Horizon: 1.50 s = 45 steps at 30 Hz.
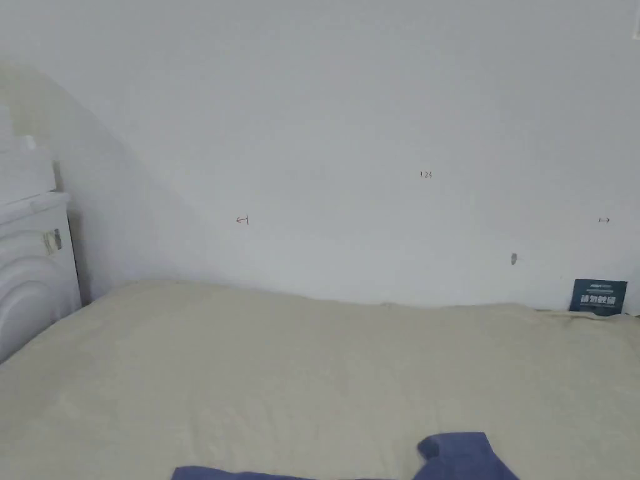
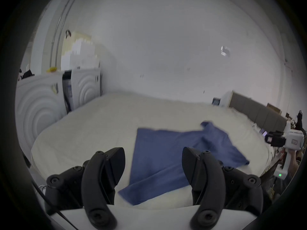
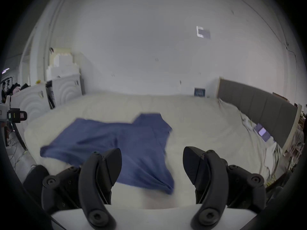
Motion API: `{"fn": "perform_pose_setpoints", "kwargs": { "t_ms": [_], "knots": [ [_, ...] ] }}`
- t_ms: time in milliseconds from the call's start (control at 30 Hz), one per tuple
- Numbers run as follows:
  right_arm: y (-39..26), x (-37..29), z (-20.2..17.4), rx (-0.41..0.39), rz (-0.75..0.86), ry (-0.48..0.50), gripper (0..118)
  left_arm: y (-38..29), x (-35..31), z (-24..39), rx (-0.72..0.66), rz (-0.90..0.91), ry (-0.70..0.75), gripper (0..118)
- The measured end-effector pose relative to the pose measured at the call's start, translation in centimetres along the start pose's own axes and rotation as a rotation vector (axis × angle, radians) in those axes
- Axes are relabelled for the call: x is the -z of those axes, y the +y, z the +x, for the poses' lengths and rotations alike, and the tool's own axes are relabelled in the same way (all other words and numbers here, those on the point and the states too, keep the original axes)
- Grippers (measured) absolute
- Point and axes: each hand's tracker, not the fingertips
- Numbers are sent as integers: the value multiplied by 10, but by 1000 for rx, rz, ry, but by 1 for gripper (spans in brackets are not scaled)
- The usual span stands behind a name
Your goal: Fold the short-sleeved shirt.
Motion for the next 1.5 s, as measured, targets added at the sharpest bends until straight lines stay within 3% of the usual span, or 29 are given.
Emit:
{"fn": "perform_pose_setpoints", "kwargs": {
  "t_ms": [200,400,433,533,567,667,833,1333,1400,1433,1467,1500],
  "knots": [
    [16,-15,-34,128,43,101,81,11,-26,50,71,61,-30,77],
    [19,-22,-41,167,7,101,77,7,-40,67,146,60,-18,73],
    [17,-23,-41,173,5,107,70,6,-41,67,141,58,-19,67],
    [12,-25,-44,163,-12,92,21,2,-43,65,118,39,-17,11],
    [10,-26,-45,156,-16,79,10,0,-43,64,116,35,-18,8],
    [6,-30,-47,148,-28,81,0,-5,-47,62,112,16,-16,0],
    [5,-27,-56,99,-37,86,0,-10,-41,57,66,-23,7,0],
    [1,-21,-54,161,-64,147,0,-4,-11,55,63,-61,3,0],
    [-2,-18,-51,183,-79,156,0,5,12,51,55,-67,2,22],
    [-4,-16,-50,190,-79,155,0,10,24,47,60,-70,-13,38],
    [-5,-14,-48,192,-86,155,0,15,42,44,65,-87,-22,65],
    [-7,-11,-46,193,-98,155,0,20,60,41,65,-88,-19,77]
  ]
}}
